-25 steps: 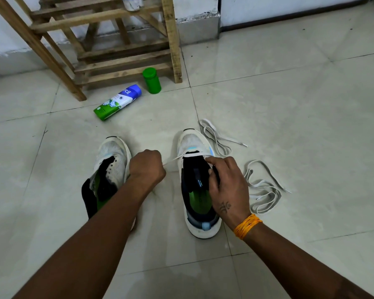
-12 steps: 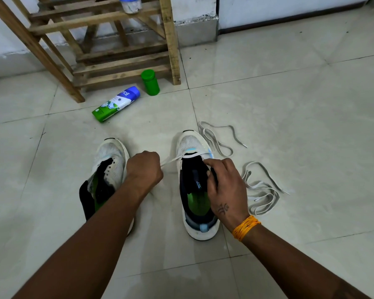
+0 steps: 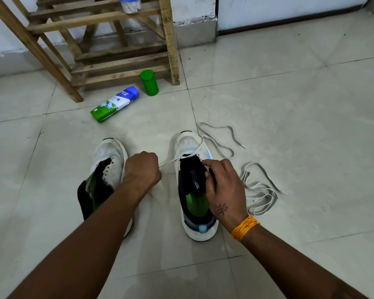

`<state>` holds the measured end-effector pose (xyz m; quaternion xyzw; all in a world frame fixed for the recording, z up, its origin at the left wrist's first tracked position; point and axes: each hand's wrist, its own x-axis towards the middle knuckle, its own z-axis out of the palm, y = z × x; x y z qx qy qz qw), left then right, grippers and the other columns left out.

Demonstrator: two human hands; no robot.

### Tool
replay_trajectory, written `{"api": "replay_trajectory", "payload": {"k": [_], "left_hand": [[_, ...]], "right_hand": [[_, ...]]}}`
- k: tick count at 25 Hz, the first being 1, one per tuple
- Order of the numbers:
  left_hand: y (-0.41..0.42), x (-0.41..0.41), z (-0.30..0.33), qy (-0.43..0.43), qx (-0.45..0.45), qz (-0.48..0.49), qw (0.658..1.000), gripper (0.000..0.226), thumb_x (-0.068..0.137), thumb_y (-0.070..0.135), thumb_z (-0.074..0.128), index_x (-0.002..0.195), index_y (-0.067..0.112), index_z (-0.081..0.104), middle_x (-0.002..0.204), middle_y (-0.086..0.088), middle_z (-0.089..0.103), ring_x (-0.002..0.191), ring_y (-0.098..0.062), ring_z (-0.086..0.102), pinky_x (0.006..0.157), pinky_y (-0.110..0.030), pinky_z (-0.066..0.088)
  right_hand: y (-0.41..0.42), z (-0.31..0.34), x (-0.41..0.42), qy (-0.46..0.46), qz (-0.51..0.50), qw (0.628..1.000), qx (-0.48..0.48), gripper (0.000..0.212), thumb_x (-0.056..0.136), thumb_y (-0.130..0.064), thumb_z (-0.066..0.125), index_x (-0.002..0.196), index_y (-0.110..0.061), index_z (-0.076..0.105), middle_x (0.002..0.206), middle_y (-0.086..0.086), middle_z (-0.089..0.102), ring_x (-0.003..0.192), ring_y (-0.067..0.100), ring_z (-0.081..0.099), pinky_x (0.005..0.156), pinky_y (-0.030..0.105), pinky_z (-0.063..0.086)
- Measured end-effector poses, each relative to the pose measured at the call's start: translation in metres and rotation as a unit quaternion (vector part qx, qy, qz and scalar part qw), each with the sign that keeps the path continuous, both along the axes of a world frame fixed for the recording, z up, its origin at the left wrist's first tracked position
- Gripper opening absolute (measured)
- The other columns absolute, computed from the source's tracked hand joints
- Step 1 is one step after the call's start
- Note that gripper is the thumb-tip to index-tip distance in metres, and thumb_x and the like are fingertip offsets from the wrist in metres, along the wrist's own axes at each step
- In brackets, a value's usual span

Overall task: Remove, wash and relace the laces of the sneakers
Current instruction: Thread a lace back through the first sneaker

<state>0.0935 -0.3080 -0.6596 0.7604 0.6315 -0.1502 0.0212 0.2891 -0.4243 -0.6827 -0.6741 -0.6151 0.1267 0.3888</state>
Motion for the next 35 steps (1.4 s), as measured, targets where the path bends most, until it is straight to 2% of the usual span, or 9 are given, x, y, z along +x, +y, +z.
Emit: {"api": "replay_trajectory", "payload": {"k": [5, 8, 12, 16, 18, 25, 28, 31, 35], "left_hand": [[-0.001, 0.032, 0.001, -0.067, 0.068, -0.115, 0.989, 0.009, 0.088, 0.017, 0.055, 0.088, 0.019, 0.047, 0.089, -0.007, 0.065, 0.081, -0.037, 0.064, 0.060, -0.032, 0.032], [0.001, 0.031, 0.002, -0.048, 0.046, -0.056, 0.996, 0.012, 0.084, 0.011, 0.057, 0.080, 0.018, 0.047, 0.091, -0.010, 0.065, 0.080, -0.034, 0.062, 0.062, -0.031, 0.034], [0.005, 0.006, 0.001, -0.006, -0.011, 0.019, 1.000, 0.017, 0.083, 0.010, 0.060, 0.100, 0.010, 0.065, 0.106, -0.013, 0.068, 0.099, -0.035, 0.067, 0.069, -0.030, 0.041], [0.003, 0.021, 0.001, -0.078, 0.037, -0.085, 0.993, 0.004, 0.087, 0.018, 0.058, 0.089, 0.018, 0.054, 0.095, -0.008, 0.064, 0.087, -0.035, 0.065, 0.064, -0.031, 0.035], [0.001, 0.027, -0.005, -0.096, 0.054, -0.122, 0.986, 0.014, 0.094, 0.021, 0.054, 0.082, 0.021, 0.046, 0.091, -0.007, 0.062, 0.083, -0.036, 0.063, 0.062, -0.033, 0.034], [0.002, -0.013, -0.020, -0.073, 0.006, 0.013, 0.997, 0.027, 0.084, 0.014, 0.061, 0.067, 0.016, 0.040, 0.082, -0.013, 0.059, 0.084, -0.039, 0.064, 0.060, -0.032, 0.034], [-0.003, -0.007, -0.017, -0.149, 0.007, 0.026, 0.988, 0.002, 0.079, 0.013, 0.060, 0.079, 0.012, 0.062, 0.088, -0.010, 0.064, 0.088, -0.037, 0.066, 0.063, -0.033, 0.042], [-0.001, 0.013, -0.003, -0.289, 0.074, 0.033, 0.954, 0.033, 0.078, 0.012, 0.062, 0.107, 0.021, 0.074, 0.105, -0.003, 0.067, 0.093, -0.027, 0.065, 0.077, -0.035, 0.051], [0.004, 0.045, 0.025, -0.381, 0.052, -0.016, 0.923, 0.012, 0.083, 0.024, 0.066, 0.090, 0.028, 0.074, 0.088, 0.009, 0.072, 0.081, -0.016, 0.066, 0.074, -0.033, 0.054]], "right_hand": [[0.001, -0.002, -0.003, -0.010, -0.005, 1.000, -0.011, 0.028, 0.097, -0.017, 0.053, 0.123, -0.019, 0.064, 0.102, 0.000, 0.055, 0.086, 0.021, 0.057, 0.069, 0.035, 0.049], [0.001, -0.002, -0.001, -0.015, -0.007, 1.000, -0.016, 0.029, 0.098, -0.018, 0.052, 0.124, -0.021, 0.063, 0.102, -0.001, 0.055, 0.085, 0.020, 0.056, 0.067, 0.033, 0.047], [0.000, -0.001, 0.000, -0.015, 0.007, 1.000, -0.015, 0.032, 0.098, -0.022, 0.046, 0.124, -0.022, 0.063, 0.101, -0.002, 0.055, 0.084, 0.019, 0.056, 0.066, 0.031, 0.046], [0.001, -0.001, -0.001, -0.022, 0.003, 1.000, -0.018, 0.029, 0.097, -0.019, 0.051, 0.124, -0.021, 0.064, 0.101, -0.002, 0.055, 0.085, 0.020, 0.056, 0.067, 0.031, 0.046], [0.001, -0.001, -0.002, -0.019, -0.001, 1.000, -0.018, 0.029, 0.097, -0.018, 0.051, 0.123, -0.021, 0.064, 0.101, -0.001, 0.056, 0.085, 0.021, 0.056, 0.067, 0.032, 0.045], [-0.001, -0.001, 0.000, -0.010, 0.004, 1.000, -0.018, 0.033, 0.097, -0.023, 0.045, 0.124, -0.022, 0.062, 0.102, -0.002, 0.054, 0.085, 0.019, 0.057, 0.067, 0.032, 0.047], [0.000, -0.001, -0.001, -0.011, 0.004, 1.000, -0.014, 0.030, 0.097, -0.022, 0.049, 0.124, -0.021, 0.063, 0.102, -0.002, 0.055, 0.085, 0.019, 0.057, 0.068, 0.035, 0.050], [0.000, 0.001, 0.001, -0.001, 0.017, 1.000, -0.020, 0.026, 0.100, -0.032, 0.054, 0.121, -0.024, 0.065, 0.101, -0.005, 0.056, 0.086, 0.017, 0.060, 0.070, 0.033, 0.051], [0.016, 0.013, 0.011, 0.132, 0.002, 0.991, 0.014, 0.019, 0.104, -0.035, 0.057, 0.100, -0.022, 0.070, 0.088, -0.009, 0.064, 0.084, 0.011, 0.062, 0.072, 0.032, 0.050]]}}
